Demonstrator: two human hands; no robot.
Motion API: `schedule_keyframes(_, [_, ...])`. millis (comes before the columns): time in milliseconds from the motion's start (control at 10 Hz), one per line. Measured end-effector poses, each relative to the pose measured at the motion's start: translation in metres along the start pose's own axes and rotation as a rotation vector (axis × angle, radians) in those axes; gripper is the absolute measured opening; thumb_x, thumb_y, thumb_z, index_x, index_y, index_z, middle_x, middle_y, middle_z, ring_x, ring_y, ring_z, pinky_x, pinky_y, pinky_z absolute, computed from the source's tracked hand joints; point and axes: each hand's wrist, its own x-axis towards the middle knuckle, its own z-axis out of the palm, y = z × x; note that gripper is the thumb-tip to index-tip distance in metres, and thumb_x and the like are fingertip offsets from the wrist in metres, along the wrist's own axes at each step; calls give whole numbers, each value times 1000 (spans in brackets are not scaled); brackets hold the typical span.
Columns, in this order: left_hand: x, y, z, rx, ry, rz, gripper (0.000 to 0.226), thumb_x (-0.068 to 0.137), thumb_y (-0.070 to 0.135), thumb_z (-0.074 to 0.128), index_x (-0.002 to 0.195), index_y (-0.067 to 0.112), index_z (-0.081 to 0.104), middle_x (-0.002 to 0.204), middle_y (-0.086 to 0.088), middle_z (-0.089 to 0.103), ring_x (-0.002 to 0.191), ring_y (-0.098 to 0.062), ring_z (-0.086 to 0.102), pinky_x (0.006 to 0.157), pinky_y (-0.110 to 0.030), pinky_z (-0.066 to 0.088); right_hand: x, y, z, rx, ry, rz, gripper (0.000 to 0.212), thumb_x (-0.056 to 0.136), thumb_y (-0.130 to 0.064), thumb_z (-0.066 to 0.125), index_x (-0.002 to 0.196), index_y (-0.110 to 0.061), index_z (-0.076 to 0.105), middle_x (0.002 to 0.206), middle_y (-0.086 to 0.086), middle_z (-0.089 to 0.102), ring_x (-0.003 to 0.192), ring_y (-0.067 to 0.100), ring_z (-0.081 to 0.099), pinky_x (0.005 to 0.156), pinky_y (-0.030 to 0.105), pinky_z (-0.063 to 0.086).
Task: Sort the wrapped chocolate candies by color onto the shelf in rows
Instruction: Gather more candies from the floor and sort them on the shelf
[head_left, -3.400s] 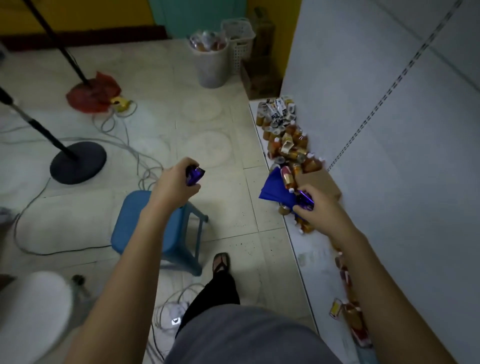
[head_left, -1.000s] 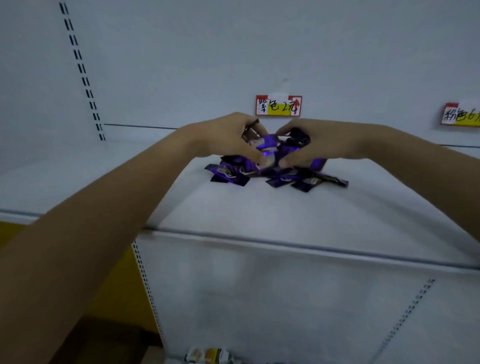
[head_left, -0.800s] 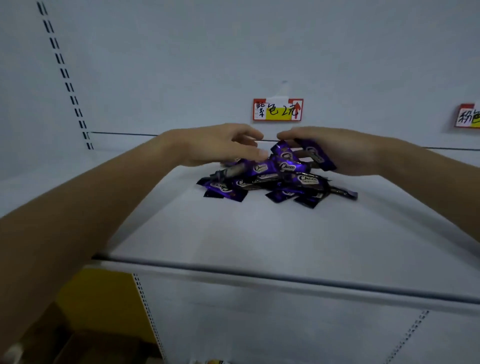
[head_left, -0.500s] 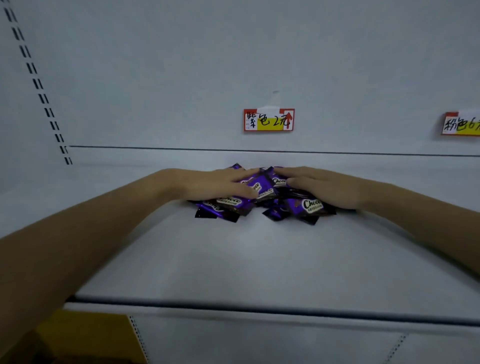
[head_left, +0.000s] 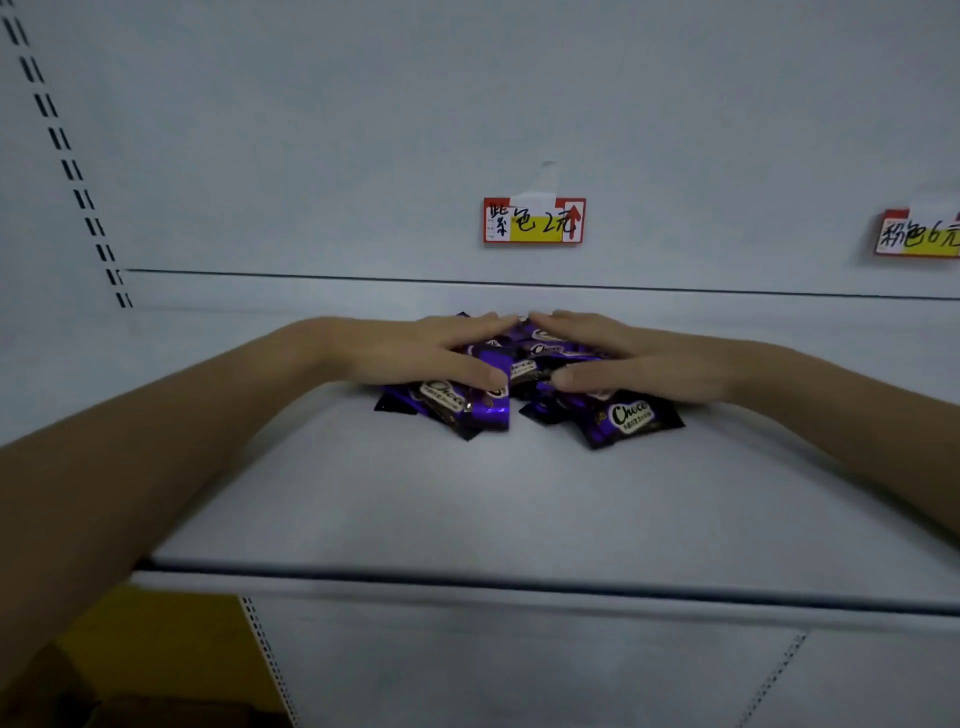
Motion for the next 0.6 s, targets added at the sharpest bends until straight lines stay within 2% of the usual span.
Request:
schedule_keyframes(100, [-5,6,0,1,141,49,102,63,88,46,149,41,14,155,22,14,141,4,14,118,-27,8,-5,-9,-8,-38,149,55,70,89,-61,45,149,-36,19,158,-11,13,146,8,9,115,21,8])
schedule_keyframes(200, [-8,5,-11,265,362,57,87,79,81,29,149,30,24,156,12,20,145,-8,17,117,-29,11,-13,-36,-15,-261,289,176,85,74,-80,34,148,-42,17,159,-5,11,147,15,10,119,39,9])
schedule_keyframes(300, [-16,1,-25,707,574,21,77,84,71,25,141,22,42,147,-4,43,134,-26,40,108,-46,33,-20,-59,-21,-520,341,252,89,74,-84,23,149,-36,18,159,-1,17,145,21,19,117,45,17])
schedule_keyframes(400, [-23,6,-27,841,645,-10,45,92,43,46,129,18,53,129,-11,56,118,-32,50,94,-45,42,-30,-72,-11,-527,374,318,75,85,-74,30,149,-34,24,154,1,31,138,24,34,111,42,28])
schedule_keyframes(500, [-43,19,-25,869,699,-53,37,93,33,46,125,16,54,124,-12,57,114,-33,52,90,-44,41,-45,-92,7,-537,476,370,68,89,-67,33,147,-32,29,146,5,42,131,27,42,105,43,35])
schedule_keyframes(600, [-83,32,-8,770,768,-32,39,94,34,44,128,18,54,125,-10,56,115,-32,52,88,-42,41,-73,-119,34,-554,581,382,62,91,-61,37,145,-29,34,140,8,49,127,29,46,102,43,39])
